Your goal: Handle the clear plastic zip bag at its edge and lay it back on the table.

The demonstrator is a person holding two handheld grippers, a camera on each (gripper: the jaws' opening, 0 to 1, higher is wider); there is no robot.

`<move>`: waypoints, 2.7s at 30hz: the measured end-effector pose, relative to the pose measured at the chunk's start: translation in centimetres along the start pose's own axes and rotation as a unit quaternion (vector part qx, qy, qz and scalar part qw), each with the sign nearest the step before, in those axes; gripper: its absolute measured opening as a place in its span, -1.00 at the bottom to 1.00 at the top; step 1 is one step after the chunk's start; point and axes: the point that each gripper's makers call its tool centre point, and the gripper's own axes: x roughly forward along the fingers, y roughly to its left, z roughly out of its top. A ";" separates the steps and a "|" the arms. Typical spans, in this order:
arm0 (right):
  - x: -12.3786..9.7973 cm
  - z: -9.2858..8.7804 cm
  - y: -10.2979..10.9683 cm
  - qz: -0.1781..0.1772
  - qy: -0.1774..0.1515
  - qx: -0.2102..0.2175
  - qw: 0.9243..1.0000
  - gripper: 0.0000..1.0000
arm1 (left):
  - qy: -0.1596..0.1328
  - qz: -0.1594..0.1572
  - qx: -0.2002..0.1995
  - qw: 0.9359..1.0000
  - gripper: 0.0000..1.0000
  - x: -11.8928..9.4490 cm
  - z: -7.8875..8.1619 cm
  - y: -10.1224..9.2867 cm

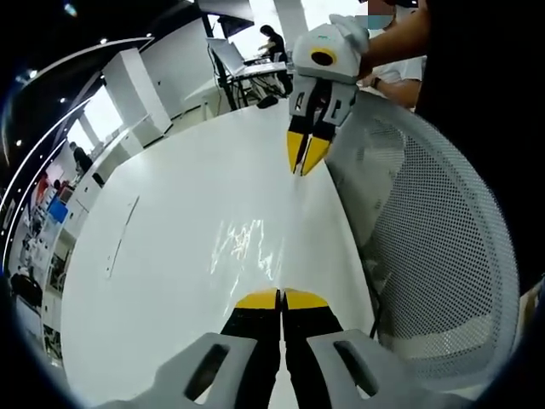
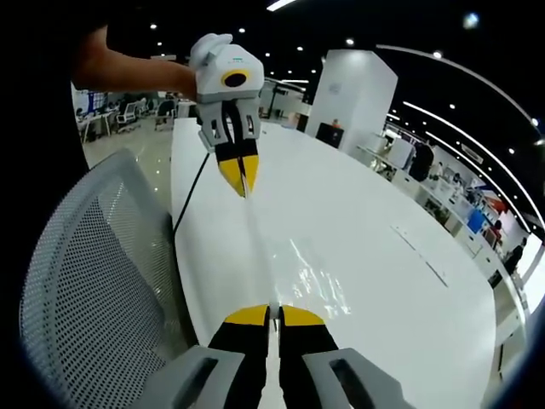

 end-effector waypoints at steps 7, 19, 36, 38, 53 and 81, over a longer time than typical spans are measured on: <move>-1.0 0.5 -0.4 -0.002 -0.011 0.044 0.999 -0.84 | 0.006 -0.008 0.019 1.000 -1.00 0.2 0.2 -0.7; -0.8 2.1 -0.5 0.018 -0.010 0.048 0.999 -0.73 | 0.015 -0.009 0.042 0.999 -1.00 0.6 0.1 -1.4; 2.1 3.1 2.0 0.071 -0.004 0.020 0.997 -0.80 | 0.010 -0.020 0.071 0.997 -1.00 0.8 1.1 -2.4; 2.3 3.0 2.2 0.073 -0.002 0.021 0.997 -0.82 | 0.009 -0.019 0.072 0.997 -1.00 0.8 1.2 -2.4; 4.0 3.5 2.6 0.073 -0.017 0.032 0.997 -1.00 | -0.013 0.032 0.049 0.998 -1.00 0.4 2.8 -0.6; 3.9 4.8 0.1 0.033 -0.007 0.070 0.997 -1.00 | -0.017 0.030 0.116 0.993 -0.90 1.8 7.0 -2.2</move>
